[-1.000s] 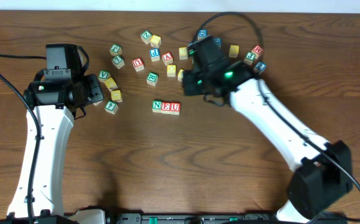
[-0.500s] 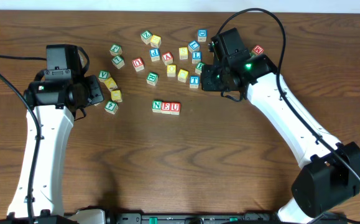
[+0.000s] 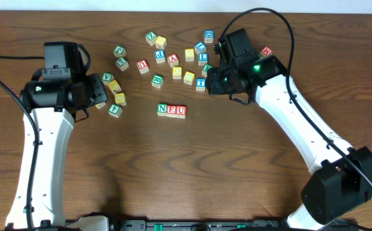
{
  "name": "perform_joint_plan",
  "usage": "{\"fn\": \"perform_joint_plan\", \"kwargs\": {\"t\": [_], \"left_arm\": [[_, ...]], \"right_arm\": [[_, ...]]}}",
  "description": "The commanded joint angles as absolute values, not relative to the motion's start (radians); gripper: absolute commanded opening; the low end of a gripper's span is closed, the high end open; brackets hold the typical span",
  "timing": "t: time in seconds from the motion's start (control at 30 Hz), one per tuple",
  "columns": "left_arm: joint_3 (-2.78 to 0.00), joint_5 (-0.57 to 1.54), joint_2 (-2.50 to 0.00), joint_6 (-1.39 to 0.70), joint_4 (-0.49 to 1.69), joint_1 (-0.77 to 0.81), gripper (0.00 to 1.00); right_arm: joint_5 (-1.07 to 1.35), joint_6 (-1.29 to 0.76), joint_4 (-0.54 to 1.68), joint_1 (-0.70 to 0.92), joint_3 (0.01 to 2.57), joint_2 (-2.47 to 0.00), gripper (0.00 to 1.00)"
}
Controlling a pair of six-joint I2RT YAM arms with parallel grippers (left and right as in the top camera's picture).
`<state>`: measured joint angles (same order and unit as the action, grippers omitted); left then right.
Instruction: Spell out NEURIPS
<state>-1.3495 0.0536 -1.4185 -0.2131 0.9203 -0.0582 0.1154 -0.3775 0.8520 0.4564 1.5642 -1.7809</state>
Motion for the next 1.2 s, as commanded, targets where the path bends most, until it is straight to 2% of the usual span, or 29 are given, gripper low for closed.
{"fn": "perform_joint_plan", "kwargs": {"t": [0.0, 0.5, 0.83, 1.17], "left_arm": [[-1.398, 0.064, -1.424, -0.223, 0.934, -0.060, 0.43], [-1.462, 0.064, -1.424, -0.218, 1.058, -0.059, 0.43], [-1.459, 0.063, -1.431, -0.168, 1.047, -0.060, 0.44], [-1.459, 0.071, -1.549, -0.149, 0.989, -0.048, 0.44]], "right_arm": [[0.111, -0.331, 0.854, 0.450, 1.638, -1.779, 0.45], [0.103, -0.321, 0.879, 0.451, 1.716, -1.781, 0.42], [0.081, -0.329, 0.879, 0.453, 1.712, -1.805, 0.43], [0.081, -0.329, 0.879, 0.460, 1.712, -1.818, 0.48]]}}
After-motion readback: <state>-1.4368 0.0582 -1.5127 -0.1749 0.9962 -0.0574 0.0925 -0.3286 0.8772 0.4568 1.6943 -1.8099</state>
